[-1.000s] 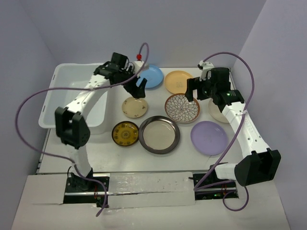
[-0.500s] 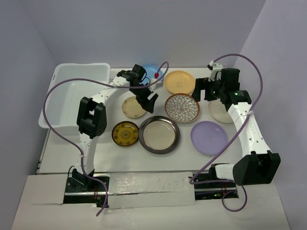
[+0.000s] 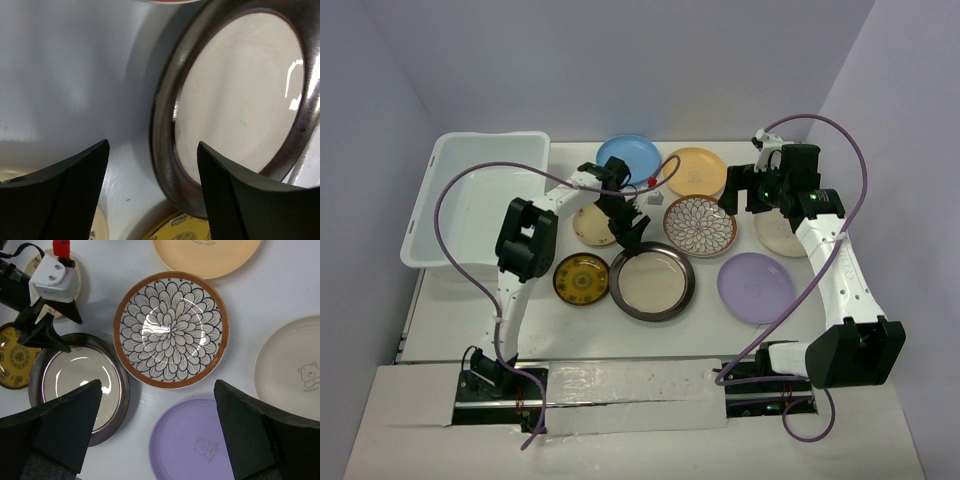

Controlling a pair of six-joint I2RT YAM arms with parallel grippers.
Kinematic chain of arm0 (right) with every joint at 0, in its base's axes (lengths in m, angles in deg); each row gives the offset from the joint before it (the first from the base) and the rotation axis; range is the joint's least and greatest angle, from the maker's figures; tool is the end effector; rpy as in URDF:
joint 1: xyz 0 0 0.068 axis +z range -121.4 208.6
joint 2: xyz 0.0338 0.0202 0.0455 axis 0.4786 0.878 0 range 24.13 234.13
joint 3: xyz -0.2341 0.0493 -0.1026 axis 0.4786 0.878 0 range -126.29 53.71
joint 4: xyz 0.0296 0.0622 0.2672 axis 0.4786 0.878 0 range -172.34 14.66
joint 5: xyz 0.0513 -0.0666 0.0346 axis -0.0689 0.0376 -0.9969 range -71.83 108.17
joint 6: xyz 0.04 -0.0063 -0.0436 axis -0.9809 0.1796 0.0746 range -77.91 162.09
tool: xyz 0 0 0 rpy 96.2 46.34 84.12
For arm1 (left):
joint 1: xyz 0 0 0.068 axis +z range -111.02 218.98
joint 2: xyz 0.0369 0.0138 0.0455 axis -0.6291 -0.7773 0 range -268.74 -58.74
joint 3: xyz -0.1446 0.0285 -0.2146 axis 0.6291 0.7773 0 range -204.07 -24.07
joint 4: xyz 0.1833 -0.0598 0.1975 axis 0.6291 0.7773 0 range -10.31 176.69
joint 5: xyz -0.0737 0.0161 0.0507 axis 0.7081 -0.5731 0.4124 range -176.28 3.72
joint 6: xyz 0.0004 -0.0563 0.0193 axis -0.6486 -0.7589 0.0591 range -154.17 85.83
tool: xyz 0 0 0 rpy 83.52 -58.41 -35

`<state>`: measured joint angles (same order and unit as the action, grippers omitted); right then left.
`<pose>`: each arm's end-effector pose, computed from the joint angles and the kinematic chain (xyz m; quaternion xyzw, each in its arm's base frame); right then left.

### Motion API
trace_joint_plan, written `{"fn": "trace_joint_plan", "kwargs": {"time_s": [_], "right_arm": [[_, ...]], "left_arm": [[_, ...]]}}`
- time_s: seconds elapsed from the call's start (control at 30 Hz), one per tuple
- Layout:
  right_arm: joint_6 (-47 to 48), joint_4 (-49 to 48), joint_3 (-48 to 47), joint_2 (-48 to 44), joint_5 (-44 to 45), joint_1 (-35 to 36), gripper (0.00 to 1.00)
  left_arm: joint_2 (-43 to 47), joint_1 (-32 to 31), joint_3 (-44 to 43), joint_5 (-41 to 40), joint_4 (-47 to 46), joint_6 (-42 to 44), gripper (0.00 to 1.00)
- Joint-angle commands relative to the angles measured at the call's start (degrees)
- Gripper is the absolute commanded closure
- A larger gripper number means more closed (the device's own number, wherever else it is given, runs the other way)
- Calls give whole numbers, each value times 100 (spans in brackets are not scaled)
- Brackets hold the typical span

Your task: Place the plates into the plastic bin on the countertop

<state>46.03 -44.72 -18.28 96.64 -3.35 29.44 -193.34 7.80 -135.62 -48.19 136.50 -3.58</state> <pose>0.2954 0.0204 0.3399 -0.1185 0.8793 0.1562 0.4339 0.3955 -0.2707 0.1388 0.5081 0.7932 -0.3254 0.0819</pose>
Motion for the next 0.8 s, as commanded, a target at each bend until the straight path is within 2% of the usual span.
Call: {"fn": "trace_joint_plan", "kwargs": {"time_s": [0.0, 0.13, 0.23, 0.33, 0.5, 0.57, 0.77], "right_arm": [[36, -9, -140, -88, -63, -40, 0], [45, -8, -143, -43, -54, -40, 0], [53, 0, -166, -35, -54, -40, 0], [62, 17, -184, -35, -45, -40, 0], [71, 31, -202, -44, -28, -40, 0], [80, 49, -213, -35, -39, -40, 0], [89, 96, -246, -62, -81, -40, 0]], "left_arm": [[40, -159, 246, 295, -103, 342, 23], [-31, -233, 260, 324, -169, 290, 27], [-173, -256, 206, 347, -154, 257, 35], [-297, -266, 115, 392, -37, 254, 50], [-398, -274, 107, 365, 9, 184, 66], [-297, -277, 271, 387, -48, 173, 80], [200, -283, 530, 358, -99, 8, 99]]}}
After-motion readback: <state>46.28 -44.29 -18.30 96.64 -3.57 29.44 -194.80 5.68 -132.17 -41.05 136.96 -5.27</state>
